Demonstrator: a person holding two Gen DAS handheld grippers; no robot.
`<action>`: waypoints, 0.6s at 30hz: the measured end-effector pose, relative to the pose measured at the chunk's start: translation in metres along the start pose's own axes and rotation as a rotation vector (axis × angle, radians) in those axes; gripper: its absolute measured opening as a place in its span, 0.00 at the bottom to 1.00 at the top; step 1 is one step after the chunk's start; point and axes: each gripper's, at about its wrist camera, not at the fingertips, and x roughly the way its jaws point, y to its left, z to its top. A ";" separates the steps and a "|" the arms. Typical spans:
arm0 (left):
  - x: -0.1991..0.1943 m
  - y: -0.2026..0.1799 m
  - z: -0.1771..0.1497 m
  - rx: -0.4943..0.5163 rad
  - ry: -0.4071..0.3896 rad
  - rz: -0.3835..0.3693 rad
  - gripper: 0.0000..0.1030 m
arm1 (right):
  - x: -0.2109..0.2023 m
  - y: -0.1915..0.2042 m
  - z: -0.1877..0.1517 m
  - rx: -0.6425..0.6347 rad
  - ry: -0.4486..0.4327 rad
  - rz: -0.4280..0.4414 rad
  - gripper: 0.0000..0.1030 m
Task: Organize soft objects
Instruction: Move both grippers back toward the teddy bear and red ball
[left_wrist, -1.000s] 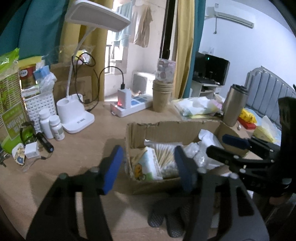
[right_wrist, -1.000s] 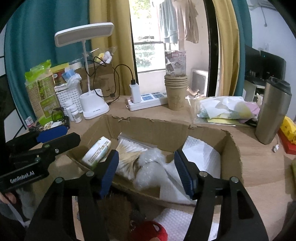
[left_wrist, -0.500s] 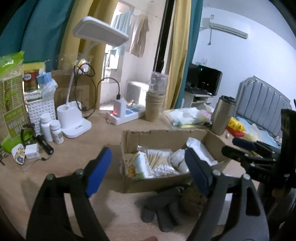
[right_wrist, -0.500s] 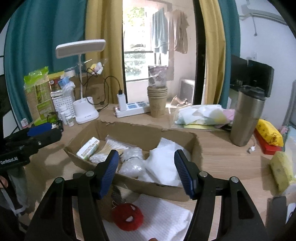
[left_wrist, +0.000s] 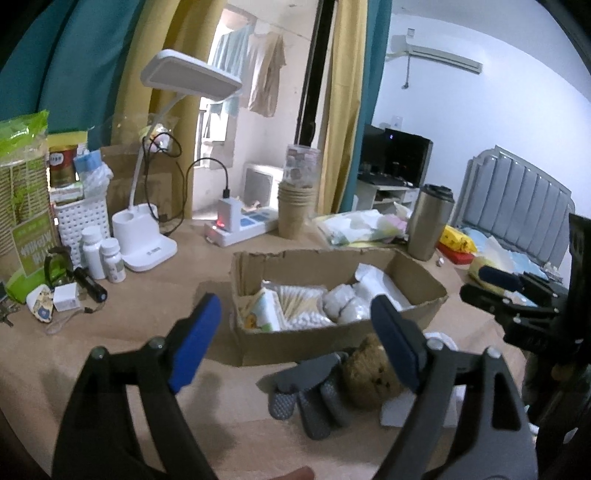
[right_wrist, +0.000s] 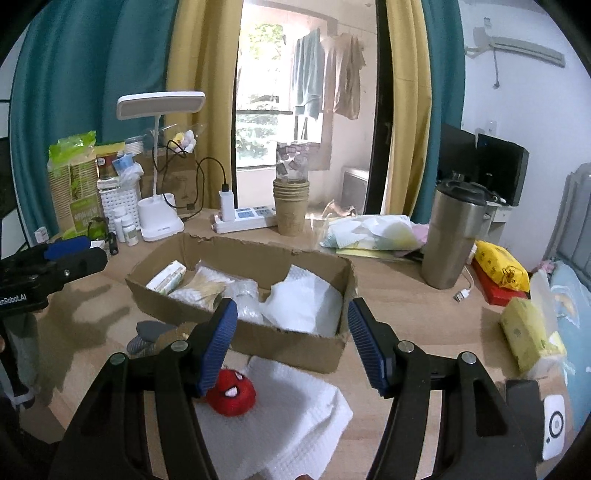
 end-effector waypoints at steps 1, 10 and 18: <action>-0.002 -0.001 -0.002 0.000 -0.005 0.002 0.82 | -0.002 -0.001 -0.002 0.004 0.000 -0.002 0.64; -0.011 -0.005 -0.015 -0.026 -0.010 -0.030 0.82 | -0.013 0.002 -0.014 0.018 -0.011 -0.015 0.64; -0.011 -0.012 -0.028 -0.020 0.024 -0.028 0.82 | -0.003 0.006 -0.023 0.045 0.025 0.025 0.64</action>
